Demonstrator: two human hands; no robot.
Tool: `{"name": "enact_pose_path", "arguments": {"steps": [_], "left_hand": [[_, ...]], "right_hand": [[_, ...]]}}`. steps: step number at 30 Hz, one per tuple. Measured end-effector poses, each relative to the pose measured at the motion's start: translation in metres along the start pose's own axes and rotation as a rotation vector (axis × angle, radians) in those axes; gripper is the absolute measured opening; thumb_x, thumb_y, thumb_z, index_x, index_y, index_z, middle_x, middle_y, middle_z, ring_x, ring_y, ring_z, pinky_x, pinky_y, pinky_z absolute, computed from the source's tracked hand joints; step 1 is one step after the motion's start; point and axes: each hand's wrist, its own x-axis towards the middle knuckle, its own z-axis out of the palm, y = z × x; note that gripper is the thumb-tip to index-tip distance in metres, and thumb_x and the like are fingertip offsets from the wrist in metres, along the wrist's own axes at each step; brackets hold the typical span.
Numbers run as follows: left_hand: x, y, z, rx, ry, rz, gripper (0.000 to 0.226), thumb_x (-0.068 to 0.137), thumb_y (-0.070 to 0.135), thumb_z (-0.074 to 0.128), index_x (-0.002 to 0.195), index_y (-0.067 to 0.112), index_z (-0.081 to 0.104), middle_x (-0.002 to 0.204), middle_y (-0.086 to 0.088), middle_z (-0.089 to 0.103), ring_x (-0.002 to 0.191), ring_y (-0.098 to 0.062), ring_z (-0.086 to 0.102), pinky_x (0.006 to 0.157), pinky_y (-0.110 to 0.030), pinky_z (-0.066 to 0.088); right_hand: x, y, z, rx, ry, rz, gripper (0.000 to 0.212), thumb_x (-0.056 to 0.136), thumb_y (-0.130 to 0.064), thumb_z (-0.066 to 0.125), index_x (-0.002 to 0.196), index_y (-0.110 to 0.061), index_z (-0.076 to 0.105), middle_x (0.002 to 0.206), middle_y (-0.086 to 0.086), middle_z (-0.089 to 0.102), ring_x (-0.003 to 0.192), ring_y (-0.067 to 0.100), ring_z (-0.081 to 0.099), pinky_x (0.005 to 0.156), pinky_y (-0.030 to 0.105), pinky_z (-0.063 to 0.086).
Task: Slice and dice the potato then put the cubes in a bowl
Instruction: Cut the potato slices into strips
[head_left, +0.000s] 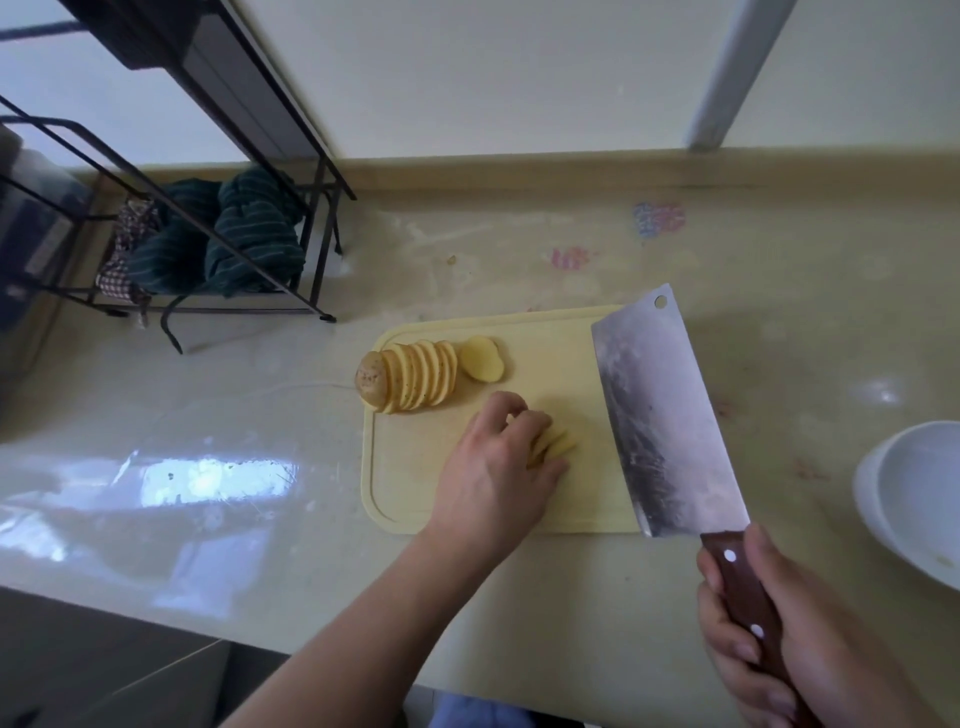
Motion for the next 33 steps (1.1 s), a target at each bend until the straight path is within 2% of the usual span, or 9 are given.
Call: {"name": "enact_pose_path", "arguments": {"steps": [4,7,9,11,14,19,25,29,33], "left_hand": [[-0.005,-0.004,0.001,0.068,0.064,0.027,0.033,0.081,0.041,0.075,0.098,0.013,0.071,0.098,-0.002,0.058,0.078,-0.025,0.061,0.063,-0.033,0.054],[-0.006,-0.002,0.008,0.098,0.089,0.067,0.031,0.086,0.04,0.062,0.098,0.015,0.074,0.095,-0.001,0.059,0.078,-0.026,0.06,0.062,-0.033,0.054],[-0.005,0.0,0.009,0.077,0.087,0.049,0.029,0.087,0.037,0.063,0.102,0.016,0.076,0.096,-0.001,0.059,0.079,-0.026,0.06,0.065,-0.032,0.054],[-0.004,0.001,0.007,0.013,0.075,-0.012,0.033,0.087,0.039,0.067,0.11,0.016,0.075,0.101,-0.002,0.06,0.084,-0.025,0.061,0.07,-0.031,0.055],[-0.003,-0.007,0.001,-0.047,0.091,-0.001,0.032,0.093,0.035,0.064,0.112,0.013,0.075,0.104,-0.002,0.059,0.089,-0.022,0.061,0.076,-0.03,0.053],[-0.003,-0.014,-0.001,-0.039,0.152,-0.005,0.024,0.089,0.021,0.071,0.11,0.009,0.076,0.103,-0.004,0.061,0.088,-0.022,0.062,0.078,-0.029,0.052],[-0.001,-0.018,0.002,-0.058,0.123,-0.021,0.022,0.088,0.019,0.07,0.107,0.01,0.076,0.098,-0.002,0.062,0.087,-0.022,0.06,0.08,-0.03,0.05],[0.001,-0.018,0.0,-0.108,0.146,-0.004,0.016,0.089,0.015,0.074,0.104,0.01,0.078,0.096,-0.002,0.063,0.084,-0.022,0.059,0.078,-0.034,0.051],[-0.002,-0.018,-0.003,-0.109,0.19,0.057,0.012,0.087,0.02,0.076,0.093,0.011,0.077,0.088,-0.002,0.063,0.079,-0.024,0.059,0.073,-0.039,0.052]], "right_hand": [[0.001,-0.001,0.007,-0.237,0.132,-0.107,0.088,0.044,-0.085,0.064,0.075,-0.006,0.043,0.051,0.013,0.032,0.032,0.008,0.023,0.042,0.019,0.034],[0.002,-0.002,0.016,-0.513,0.253,-0.239,0.065,0.064,-0.078,0.046,0.069,-0.013,0.043,0.05,0.007,0.036,0.033,0.016,0.025,0.04,0.018,0.026],[0.004,0.0,0.016,-0.864,0.361,-0.372,0.061,0.072,-0.078,0.038,0.075,-0.018,0.046,0.048,0.006,0.046,0.037,0.013,0.038,0.04,0.028,0.035],[0.006,0.004,0.014,-1.147,0.507,-0.448,0.045,0.082,-0.066,0.039,0.075,-0.022,0.046,0.05,0.004,0.052,0.048,0.016,0.048,0.052,0.037,0.043],[0.015,0.009,0.018,-1.408,0.661,-0.547,0.03,0.082,-0.055,0.041,0.08,-0.025,0.044,0.059,-0.004,0.046,0.056,0.03,0.053,0.048,0.033,0.036],[0.045,0.016,0.01,-1.514,0.766,-0.711,0.029,0.079,-0.033,0.066,0.086,-0.007,0.057,0.077,0.011,0.051,0.07,0.035,0.053,0.051,0.035,0.041],[0.06,0.011,0.003,-1.535,0.774,-0.737,0.033,0.073,-0.03,0.077,0.085,-0.005,0.059,0.079,0.011,0.049,0.072,0.033,0.05,0.06,0.039,0.045],[0.054,-0.005,0.01,-1.647,0.777,-0.79,0.04,0.075,-0.038,0.072,0.099,-0.009,0.062,0.089,0.012,0.055,0.078,0.034,0.049,0.063,0.042,0.045],[0.073,-0.017,0.039,-1.767,0.459,-1.005,0.018,0.085,-0.033,0.065,0.094,-0.018,0.069,0.085,0.0,0.055,0.077,0.025,0.049,0.06,0.035,0.044]]}}
